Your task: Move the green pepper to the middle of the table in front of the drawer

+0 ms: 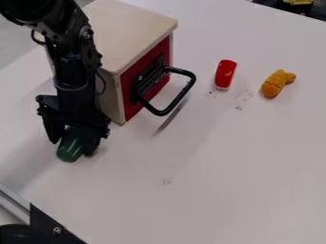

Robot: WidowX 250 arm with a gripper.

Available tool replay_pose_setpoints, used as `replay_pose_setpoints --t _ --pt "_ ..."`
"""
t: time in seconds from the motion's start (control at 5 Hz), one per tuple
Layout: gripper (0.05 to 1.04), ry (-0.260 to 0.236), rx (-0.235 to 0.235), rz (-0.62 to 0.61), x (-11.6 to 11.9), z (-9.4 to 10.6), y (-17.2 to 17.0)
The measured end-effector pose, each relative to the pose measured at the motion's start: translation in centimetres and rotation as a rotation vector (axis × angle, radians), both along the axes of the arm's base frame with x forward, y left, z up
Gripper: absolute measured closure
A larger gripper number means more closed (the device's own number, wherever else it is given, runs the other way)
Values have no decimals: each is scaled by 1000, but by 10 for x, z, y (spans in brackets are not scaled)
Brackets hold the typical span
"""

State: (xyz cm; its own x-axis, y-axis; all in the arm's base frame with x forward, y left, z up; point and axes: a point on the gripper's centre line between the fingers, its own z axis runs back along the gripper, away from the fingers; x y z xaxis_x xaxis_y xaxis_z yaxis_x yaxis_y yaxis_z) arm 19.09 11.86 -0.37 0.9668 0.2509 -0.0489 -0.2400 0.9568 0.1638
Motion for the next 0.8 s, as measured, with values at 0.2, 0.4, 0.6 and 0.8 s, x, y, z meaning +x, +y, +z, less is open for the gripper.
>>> replay_pose_setpoints --t 0.2,0.4,0.6,0.8 --pt "248 -13 -10 31 -10 6 -9" --pt "249 -71 1 56 -24 32 -21" --pt "248 -128 -9 72 -34 65 -39" --pt "249 -160 -57 28 -31 80 -70"
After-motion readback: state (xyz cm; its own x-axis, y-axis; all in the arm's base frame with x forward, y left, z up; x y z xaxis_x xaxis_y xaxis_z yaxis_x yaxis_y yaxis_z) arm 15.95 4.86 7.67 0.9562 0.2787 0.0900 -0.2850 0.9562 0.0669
